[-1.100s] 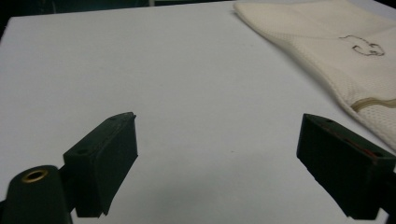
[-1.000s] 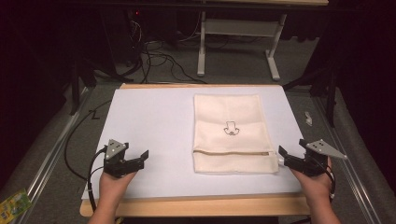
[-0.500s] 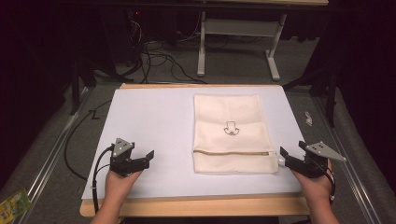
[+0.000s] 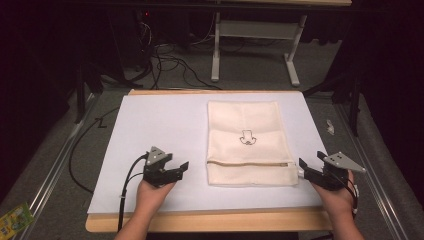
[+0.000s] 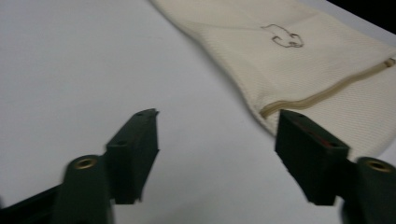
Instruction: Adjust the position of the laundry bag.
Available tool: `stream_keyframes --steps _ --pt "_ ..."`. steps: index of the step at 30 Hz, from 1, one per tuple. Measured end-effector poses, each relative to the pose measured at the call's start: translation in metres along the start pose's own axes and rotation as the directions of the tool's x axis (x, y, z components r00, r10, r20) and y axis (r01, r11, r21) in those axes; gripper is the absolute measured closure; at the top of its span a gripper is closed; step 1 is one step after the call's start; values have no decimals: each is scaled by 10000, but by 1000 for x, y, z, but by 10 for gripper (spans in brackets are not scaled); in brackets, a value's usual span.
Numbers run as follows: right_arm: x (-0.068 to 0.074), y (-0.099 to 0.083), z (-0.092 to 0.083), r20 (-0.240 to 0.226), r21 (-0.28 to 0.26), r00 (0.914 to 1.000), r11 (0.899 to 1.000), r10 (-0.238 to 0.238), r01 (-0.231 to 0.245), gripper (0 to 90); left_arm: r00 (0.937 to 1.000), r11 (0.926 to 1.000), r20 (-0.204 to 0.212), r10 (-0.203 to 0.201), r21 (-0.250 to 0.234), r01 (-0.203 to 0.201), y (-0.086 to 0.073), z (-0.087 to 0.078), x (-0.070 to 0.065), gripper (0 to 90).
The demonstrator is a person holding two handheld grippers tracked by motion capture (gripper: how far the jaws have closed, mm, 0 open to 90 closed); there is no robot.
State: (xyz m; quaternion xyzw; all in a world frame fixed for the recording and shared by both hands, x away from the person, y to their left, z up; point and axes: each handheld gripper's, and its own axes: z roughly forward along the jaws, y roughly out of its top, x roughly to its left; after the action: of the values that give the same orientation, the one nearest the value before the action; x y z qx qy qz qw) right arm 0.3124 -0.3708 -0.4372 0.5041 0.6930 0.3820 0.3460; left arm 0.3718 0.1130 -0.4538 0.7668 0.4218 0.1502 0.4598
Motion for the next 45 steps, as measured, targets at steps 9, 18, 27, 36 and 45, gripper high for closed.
stream_keyframes --steps 9,18,27,36,45 --pt "4 0 3 -216 -32 9997 9999 -96 96 302 9925 9853 215 -1200 1247 1164 26 89 -16 485" --pt "1 0 1 -171 -226 9998 9997 116 -120 288 9983 9879 169 -562 1458 532 19 88 -31 888" --pt "11 0 4 -393 -61 9992 10000 -77 74 282 9995 9808 -141 276 1934 -243 3 28 0 888" --pt "32 2 11 -1162 267 9932 9996 -71 103 294 9985 9972 -504 -220 709 255 -12 -4 18 543" --pt "75 -1 30 -2211 1578 9752 9872 104 253 440 9982 10000 -592 13 -31 -15 -7 -13 18 395"
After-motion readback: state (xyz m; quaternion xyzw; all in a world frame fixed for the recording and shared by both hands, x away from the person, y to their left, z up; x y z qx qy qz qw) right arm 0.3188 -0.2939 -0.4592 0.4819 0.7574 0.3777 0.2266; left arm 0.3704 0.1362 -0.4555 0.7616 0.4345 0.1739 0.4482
